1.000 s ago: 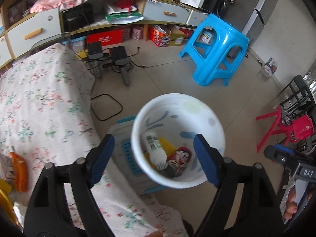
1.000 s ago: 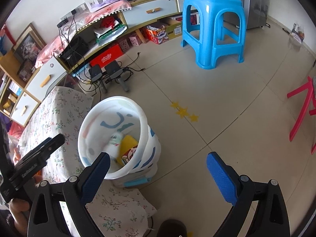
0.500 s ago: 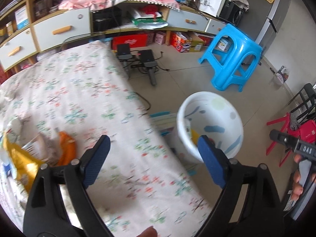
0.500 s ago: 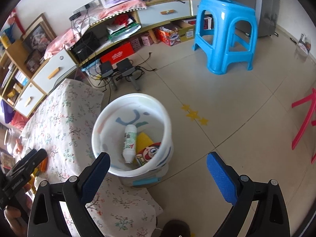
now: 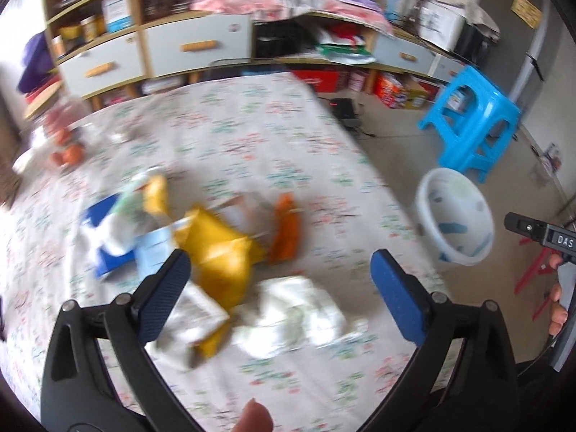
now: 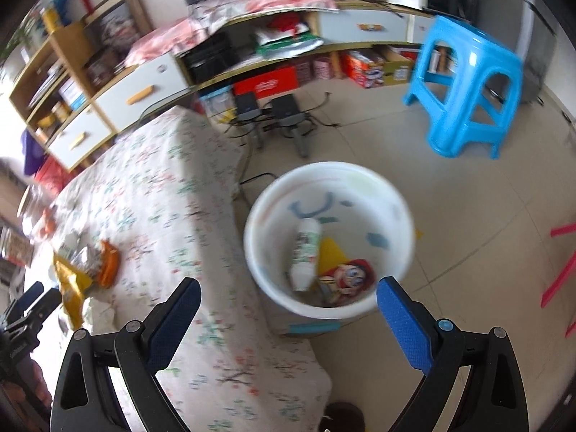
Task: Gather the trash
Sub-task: 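Move both open grippers back to the trash pile, then grasp the small white green-label bottle with the left gripper while the right gripper grasps the orange bag, then carry the orange bag over the bucket and open the right gripper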
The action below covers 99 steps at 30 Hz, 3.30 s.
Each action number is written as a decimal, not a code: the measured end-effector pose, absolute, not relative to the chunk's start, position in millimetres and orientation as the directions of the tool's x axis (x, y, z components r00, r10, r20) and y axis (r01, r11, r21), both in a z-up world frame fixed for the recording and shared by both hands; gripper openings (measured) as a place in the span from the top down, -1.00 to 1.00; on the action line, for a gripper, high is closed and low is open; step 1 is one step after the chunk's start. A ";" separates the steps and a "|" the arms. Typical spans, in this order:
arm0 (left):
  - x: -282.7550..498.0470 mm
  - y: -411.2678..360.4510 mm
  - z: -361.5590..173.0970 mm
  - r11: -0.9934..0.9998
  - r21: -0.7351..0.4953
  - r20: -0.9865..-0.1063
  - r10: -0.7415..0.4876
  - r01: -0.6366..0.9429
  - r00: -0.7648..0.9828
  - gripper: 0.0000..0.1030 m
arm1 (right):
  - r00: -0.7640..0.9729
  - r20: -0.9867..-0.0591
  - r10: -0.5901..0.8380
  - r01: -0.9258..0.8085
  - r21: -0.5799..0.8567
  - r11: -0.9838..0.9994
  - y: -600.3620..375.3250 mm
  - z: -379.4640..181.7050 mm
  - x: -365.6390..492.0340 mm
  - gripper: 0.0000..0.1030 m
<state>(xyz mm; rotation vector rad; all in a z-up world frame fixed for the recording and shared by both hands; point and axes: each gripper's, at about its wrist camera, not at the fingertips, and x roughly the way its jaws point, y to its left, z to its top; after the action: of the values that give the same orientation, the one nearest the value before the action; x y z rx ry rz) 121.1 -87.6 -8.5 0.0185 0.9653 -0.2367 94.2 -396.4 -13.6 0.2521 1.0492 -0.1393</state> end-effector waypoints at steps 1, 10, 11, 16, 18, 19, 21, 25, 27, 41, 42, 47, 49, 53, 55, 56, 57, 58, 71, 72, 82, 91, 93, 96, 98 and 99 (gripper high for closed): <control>121.5 -77.1 -8.7 0.979 -0.086 -0.817 -0.176 0.185 0.549 -0.94 | 0.489 -0.872 0.016 0.217 0.139 0.966 -386.3 -14.6 98.7 -0.93; 127.9 0.4 -0.5 0.996 -0.068 -0.818 -0.092 0.064 0.568 -0.94 | 0.470 -0.880 0.073 0.132 0.152 0.979 -319.2 -21.0 134.7 -0.93; 131.1 9.7 -1.4 0.996 -0.073 -0.822 -0.088 0.049 0.562 -0.94 | 0.467 -0.881 0.079 0.122 0.153 0.981 -310.7 -22.2 139.3 -0.93; 145.6 48.6 -7.5 0.991 -0.135 -0.838 -0.111 -0.006 0.534 -0.94 | 0.446 -0.891 0.082 0.078 0.129 0.989 -277.5 -31.5 156.9 -0.93; 151.9 59.8 -11.8 0.987 -0.156 -0.846 -0.119 -0.027 0.519 -0.94 | 0.435 -0.897 0.082 0.070 0.125 0.990 -269.0 -36.6 163.6 -0.93; 154.8 63.3 -14.4 0.986 -0.166 -0.851 -0.126 -0.034 0.510 -0.94 | 0.430 -0.899 0.083 0.069 0.124 0.990 -265.7 -38.5 167.0 -0.93; 164.4 67.5 -20.5 0.983 -0.181 -0.862 -0.138 -0.043 0.488 -0.94 | 0.425 -0.901 0.085 0.066 0.125 0.990 -260.7 -41.5 172.6 -0.93; 183.6 62.3 -33.4 0.979 -0.198 -0.877 -0.161 -0.036 0.454 -0.93 | 0.413 -0.906 0.093 0.060 0.128 0.990 -251.0 -46.6 184.4 -0.93; 192.6 59.7 -40.1 0.976 -0.217 -0.881 -0.182 -0.032 0.437 -0.79 | 0.406 -0.909 0.095 0.059 0.130 0.990 -248.4 -49.8 189.3 -0.93; 216.2 49.0 -65.9 0.964 -0.264 -0.896 -0.250 0.012 0.367 0.17 | 0.324 -0.934 0.149 -0.009 0.154 0.988 -208.5 -77.4 211.3 -0.93; 215.8 48.3 -66.5 0.966 -0.259 -0.898 -0.247 0.016 0.364 0.17 | 0.315 -0.938 0.147 -0.017 0.149 0.989 -205.6 -79.9 211.5 -0.93; 214.0 49.7 -66.0 0.968 -0.252 -0.901 -0.238 0.008 0.362 0.24 | 0.275 -0.949 0.157 -0.039 0.152 0.988 -193.6 -92.4 212.8 -0.91; 212.5 49.2 -64.6 0.968 -0.249 -0.900 -0.233 0.003 0.368 0.24 | 0.271 -0.951 0.150 -0.047 0.142 0.989 -188.7 -95.4 214.1 -0.77; 207.8 51.6 -58.3 0.968 -0.249 -0.893 -0.227 -0.006 0.388 0.25 | 0.269 -0.950 0.159 -0.054 0.150 0.987 -181.2 -99.2 214.4 -0.53; 205.6 54.1 -55.0 0.968 -0.249 -0.890 -0.223 -0.012 0.398 0.25 | 0.276 -0.946 0.169 -0.066 0.157 0.985 -176.6 -98.1 214.4 -0.23; 205.0 55.8 -54.1 0.968 -0.251 -0.888 -0.223 -0.016 0.402 0.25 | 0.275 -0.945 0.180 -0.072 0.166 0.983 -174.5 -97.6 213.8 -0.13; 203.5 57.8 -52.7 0.967 -0.253 -0.886 -0.223 -0.020 0.407 0.25 | 0.272 -0.944 0.186 -0.077 0.171 0.982 -173.1 -97.4 213.3 0.07; 201.9 60.1 -51.2 0.967 -0.254 -0.884 -0.221 -0.025 0.412 0.25 | 0.269 -0.944 0.192 -0.086 0.175 0.981 -171.3 -97.5 212.3 0.28; 179.2 68.1 -32.4 0.961 -0.275 -0.853 -0.228 -0.034 0.469 0.25 | 0.297 -0.927 0.227 -0.070 0.216 0.974 -191.8 -80.8 202.2 0.66; 177.4 67.6 -31.0 0.960 -0.278 -0.850 -0.232 -0.031 0.473 0.25 | 0.302 -0.925 0.229 -0.066 0.219 0.973 -194.1 -78.7 201.4 0.67; 161.5 54.4 -19.8 0.953 -0.303 -0.820 -0.268 0.014 0.506 0.25 | 0.358 -0.902 0.242 -0.027 0.249 0.968 -226.9 -57.2 188.0 0.69; 153.0 34.2 -15.2 0.948 -0.313 -0.806 -0.298 0.059 0.512 0.25 | 0.394 -0.894 0.212 0.060 0.255 0.965 -285.1 -48.7 175.4 0.73; 152.8 27.3 -15.6 0.945 -0.321 -0.804 -0.310 0.069 0.508 0.25 | 0.402 -0.891 0.211 0.083 0.264 0.961 -299.1 -46.7 172.5 0.73; 152.7 18.1 -14.5 0.940 -0.331 -0.798 -0.325 0.083 0.508 0.25 | 0.422 -0.882 0.208 0.122 0.283 0.952 -324.3 -41.1 167.1 0.73; 152.7 11.8 -14.1 0.938 -0.335 -0.794 -0.333 0.091 0.509 0.25 | 0.437 -0.876 0.204 0.151 0.295 0.944 -343.2 -37.2 162.8 0.73; 153.6 8.6 -14.5 0.936 -0.338 -0.793 -0.338 0.095 0.507 0.25 | 0.442 -0.874 0.202 0.164 0.300 0.940 -351.4 -35.8 161.0 0.74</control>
<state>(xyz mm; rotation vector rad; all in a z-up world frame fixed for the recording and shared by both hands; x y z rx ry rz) 153.6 8.6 -14.5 -0.2651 1.0087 -0.2645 161.0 -351.4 -35.8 0.3676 1.1198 0.0246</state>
